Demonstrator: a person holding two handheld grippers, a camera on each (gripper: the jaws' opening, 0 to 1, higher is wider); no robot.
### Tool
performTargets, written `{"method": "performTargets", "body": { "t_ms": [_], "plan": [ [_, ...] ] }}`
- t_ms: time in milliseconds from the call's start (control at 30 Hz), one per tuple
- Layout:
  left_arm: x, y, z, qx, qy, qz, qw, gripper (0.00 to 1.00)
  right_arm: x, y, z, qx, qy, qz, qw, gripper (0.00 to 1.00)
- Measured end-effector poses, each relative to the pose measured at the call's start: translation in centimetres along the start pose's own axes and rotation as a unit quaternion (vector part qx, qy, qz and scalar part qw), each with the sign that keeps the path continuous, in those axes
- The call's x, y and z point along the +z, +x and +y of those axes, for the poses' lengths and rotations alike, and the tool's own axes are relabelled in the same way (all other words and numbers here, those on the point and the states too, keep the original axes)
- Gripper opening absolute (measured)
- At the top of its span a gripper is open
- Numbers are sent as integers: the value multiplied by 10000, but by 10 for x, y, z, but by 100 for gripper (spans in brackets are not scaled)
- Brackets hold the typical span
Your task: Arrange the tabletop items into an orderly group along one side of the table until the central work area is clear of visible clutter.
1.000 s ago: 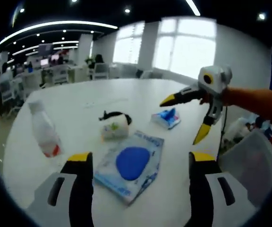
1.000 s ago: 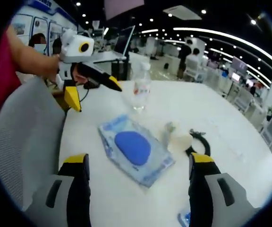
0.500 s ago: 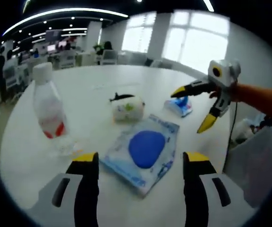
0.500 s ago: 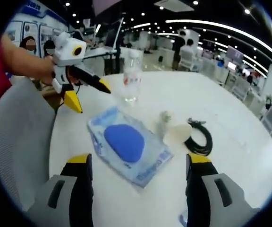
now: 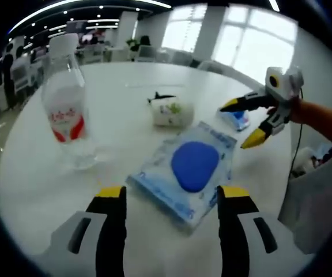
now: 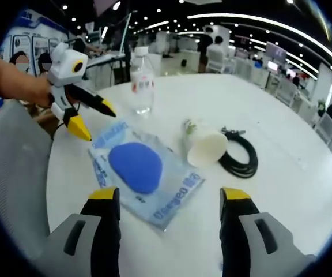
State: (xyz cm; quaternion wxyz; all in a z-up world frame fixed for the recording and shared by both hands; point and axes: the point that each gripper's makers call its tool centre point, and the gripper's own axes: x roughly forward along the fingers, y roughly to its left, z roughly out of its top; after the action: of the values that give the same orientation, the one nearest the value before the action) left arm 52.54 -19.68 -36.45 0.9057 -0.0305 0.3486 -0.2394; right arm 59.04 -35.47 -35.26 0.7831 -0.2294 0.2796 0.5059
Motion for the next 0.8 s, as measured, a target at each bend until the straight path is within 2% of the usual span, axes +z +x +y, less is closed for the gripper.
{"method": "performTargets", "body": {
  "t_ms": [100, 300, 500, 800],
  "plan": [
    [-2, 4, 0, 0, -7, 44, 10000, 59, -3, 5, -2, -68, 123, 59, 9999, 64],
    [-6, 8, 1, 33, -22, 142, 9999, 57, -11, 11, -3, -81, 436, 241, 9987, 48],
    [-14, 9, 6, 115, -42, 266, 9996, 53, -19, 13, -4, -156, 595, 425, 9972, 38],
    [-18, 11, 6, 168, -49, 388, 9991, 49, -27, 17, -3, -197, 868, 593, 9943, 33]
  ]
}}
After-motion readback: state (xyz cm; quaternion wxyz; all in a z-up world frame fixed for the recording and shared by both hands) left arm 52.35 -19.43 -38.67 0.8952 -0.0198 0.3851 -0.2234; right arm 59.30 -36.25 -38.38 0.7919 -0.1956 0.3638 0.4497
